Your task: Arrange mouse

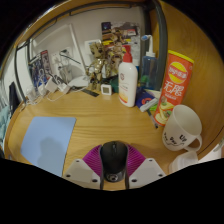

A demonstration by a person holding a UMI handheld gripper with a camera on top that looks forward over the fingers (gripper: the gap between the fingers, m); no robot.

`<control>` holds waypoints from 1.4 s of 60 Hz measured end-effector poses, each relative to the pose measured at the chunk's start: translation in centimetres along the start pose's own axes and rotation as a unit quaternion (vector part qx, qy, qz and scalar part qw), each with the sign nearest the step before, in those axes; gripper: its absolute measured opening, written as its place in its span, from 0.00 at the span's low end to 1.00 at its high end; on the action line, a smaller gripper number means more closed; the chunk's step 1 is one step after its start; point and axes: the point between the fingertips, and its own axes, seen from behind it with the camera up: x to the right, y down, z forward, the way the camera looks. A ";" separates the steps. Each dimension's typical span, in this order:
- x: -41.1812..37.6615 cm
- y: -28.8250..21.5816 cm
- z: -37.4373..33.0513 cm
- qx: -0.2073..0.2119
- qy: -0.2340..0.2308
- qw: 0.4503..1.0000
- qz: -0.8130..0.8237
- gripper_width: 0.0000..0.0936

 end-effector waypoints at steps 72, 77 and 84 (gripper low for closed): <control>-25.4 -4.2 3.3 0.028 0.001 1.000 -0.013 0.30; -25.2 -2.6 3.9 0.016 0.004 1.000 -0.006 0.31; -25.1 -2.3 3.7 0.023 0.007 1.000 -0.006 0.37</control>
